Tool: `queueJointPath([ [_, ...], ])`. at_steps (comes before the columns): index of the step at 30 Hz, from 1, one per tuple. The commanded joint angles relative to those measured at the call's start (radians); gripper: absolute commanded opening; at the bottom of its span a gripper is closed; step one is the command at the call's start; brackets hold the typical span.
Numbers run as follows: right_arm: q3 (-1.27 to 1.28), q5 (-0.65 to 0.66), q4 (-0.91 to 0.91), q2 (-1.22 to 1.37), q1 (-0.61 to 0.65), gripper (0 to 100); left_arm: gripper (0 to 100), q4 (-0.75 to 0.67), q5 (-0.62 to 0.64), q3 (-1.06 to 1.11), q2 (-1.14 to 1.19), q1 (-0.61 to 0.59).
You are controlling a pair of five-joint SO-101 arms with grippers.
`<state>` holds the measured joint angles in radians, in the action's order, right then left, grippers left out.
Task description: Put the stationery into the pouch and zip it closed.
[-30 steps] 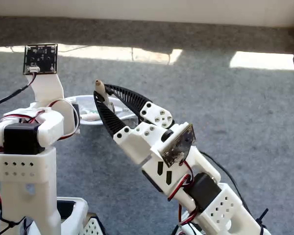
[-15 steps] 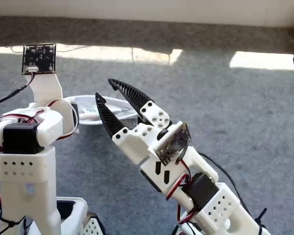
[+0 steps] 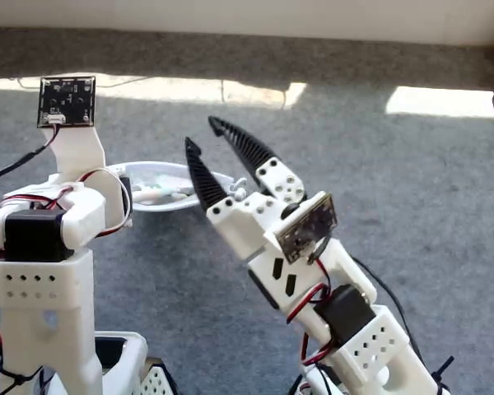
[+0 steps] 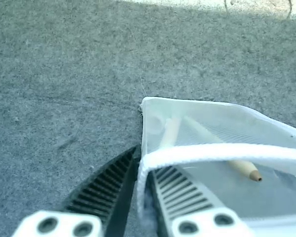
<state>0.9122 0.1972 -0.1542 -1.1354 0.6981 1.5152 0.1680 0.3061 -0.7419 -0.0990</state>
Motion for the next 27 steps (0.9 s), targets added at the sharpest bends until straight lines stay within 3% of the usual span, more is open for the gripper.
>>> queueJointPath([
  [1,-0.131,0.005,-0.154,-0.007,-0.033,11.8,2,-0.021,-0.009,-0.002,0.001,-0.015],
  [8,-0.289,0.002,-0.601,-0.008,-0.036,11.8,2,-0.040,-0.009,0.001,0.004,-0.015],
  [14,-0.326,0.002,-0.837,-0.028,-0.036,11.8,2,-0.038,-0.009,0.002,0.004,-0.015],
  [27,-0.047,0.005,-0.860,-0.453,-0.036,11.8,2,-0.038,-0.009,0.002,0.004,-0.015],
])
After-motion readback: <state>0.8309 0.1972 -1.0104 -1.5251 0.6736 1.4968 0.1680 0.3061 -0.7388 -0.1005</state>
